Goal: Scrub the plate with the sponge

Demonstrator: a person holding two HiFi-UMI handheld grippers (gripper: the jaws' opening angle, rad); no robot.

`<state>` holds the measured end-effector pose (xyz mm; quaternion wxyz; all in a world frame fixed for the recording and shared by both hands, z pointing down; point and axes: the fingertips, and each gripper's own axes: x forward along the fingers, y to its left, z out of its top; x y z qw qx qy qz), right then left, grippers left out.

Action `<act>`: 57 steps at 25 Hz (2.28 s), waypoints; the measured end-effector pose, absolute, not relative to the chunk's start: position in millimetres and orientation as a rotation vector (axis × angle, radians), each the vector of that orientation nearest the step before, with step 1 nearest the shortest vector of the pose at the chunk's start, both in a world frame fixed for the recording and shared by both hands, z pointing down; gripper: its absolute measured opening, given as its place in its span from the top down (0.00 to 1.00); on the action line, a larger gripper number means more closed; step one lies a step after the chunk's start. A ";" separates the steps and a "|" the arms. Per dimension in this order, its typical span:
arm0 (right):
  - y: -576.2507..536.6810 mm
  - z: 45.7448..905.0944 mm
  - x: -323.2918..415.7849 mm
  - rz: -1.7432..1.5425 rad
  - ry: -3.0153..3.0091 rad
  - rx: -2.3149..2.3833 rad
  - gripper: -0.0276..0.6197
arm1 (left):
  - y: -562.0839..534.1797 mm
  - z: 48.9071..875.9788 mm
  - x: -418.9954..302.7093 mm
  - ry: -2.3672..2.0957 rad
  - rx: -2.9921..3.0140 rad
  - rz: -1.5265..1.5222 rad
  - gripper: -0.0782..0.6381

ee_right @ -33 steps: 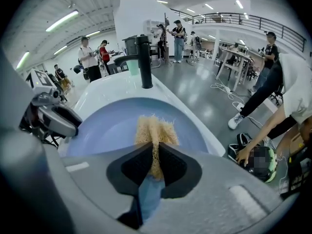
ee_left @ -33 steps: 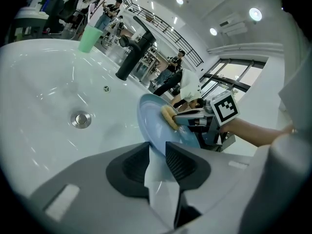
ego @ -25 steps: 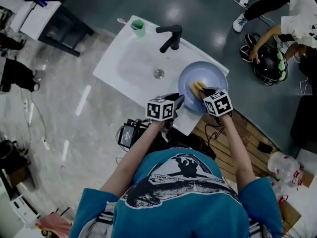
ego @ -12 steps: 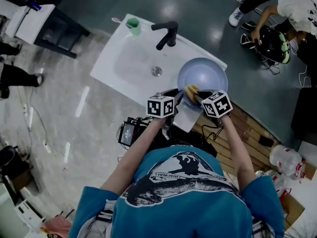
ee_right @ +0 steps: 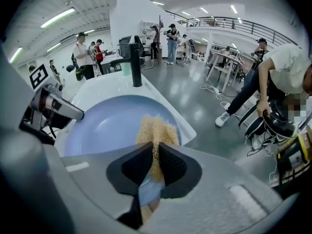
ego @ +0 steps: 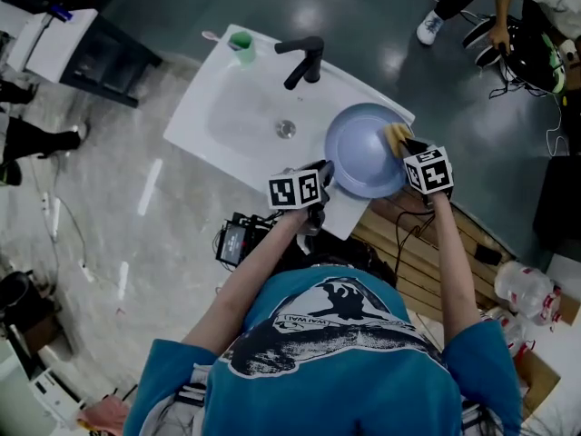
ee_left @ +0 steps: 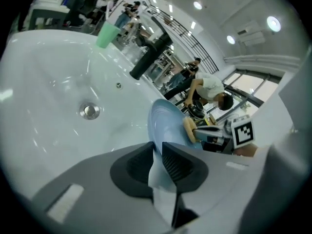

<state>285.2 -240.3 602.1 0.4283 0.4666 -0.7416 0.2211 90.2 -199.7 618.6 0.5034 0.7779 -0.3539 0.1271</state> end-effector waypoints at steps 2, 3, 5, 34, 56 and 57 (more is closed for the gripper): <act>-236.9 608.7 284.5 0.531 -1.830 1.132 0.90 | -202.5 618.6 89.4 -0.879 1.816 0.268 0.80; -233.5 611.9 283.7 0.528 -1.819 1.121 0.90 | -204.2 617.9 89.4 -0.890 1.809 0.263 0.81; -225.9 615.1 281.7 0.541 -1.815 1.126 0.90 | -207.8 616.5 89.2 -0.914 1.809 0.262 0.81; -153.9 613.1 164.9 0.771 -1.999 0.957 0.90 | -221.8 608.5 92.2 -0.918 1.929 0.329 0.82; -103.9 510.2 107.8 0.801 -2.186 1.612 0.90 | -145.1 519.3 15.5 -0.470 2.538 0.523 0.78; -97.2 508.0 102.9 0.801 -2.190 1.636 0.90 | -137.1 517.9 10.2 -0.450 2.561 0.544 0.78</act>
